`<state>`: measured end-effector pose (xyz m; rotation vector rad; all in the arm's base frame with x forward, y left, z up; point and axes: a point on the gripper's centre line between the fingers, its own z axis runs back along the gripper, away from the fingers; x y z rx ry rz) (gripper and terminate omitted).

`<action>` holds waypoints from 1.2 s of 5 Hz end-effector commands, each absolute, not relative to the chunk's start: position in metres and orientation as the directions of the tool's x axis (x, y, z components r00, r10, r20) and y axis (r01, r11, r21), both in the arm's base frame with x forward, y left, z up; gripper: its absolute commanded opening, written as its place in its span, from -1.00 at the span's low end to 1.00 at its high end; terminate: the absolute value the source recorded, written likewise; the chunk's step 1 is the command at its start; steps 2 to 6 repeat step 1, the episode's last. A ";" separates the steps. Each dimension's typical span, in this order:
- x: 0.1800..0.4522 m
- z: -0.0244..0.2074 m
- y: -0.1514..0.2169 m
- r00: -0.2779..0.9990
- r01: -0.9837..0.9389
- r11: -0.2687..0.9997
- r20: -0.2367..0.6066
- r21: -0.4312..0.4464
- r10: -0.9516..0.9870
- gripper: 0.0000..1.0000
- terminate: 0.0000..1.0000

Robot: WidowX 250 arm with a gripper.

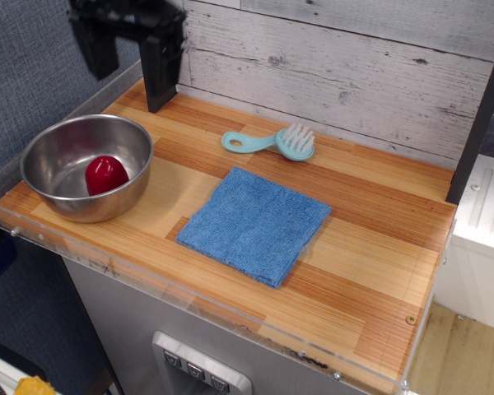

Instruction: Take the red object and place it in the bowl.

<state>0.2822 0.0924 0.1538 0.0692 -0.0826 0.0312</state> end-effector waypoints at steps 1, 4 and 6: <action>0.293 0.191 0.020 0.985 0.011 0.992 0.167 0.126 -0.032 1.00 1.00; 0.293 0.191 0.020 0.985 0.011 0.992 0.167 0.126 -0.032 1.00 1.00; 0.293 0.191 0.020 0.985 0.011 0.992 0.167 0.126 -0.032 1.00 1.00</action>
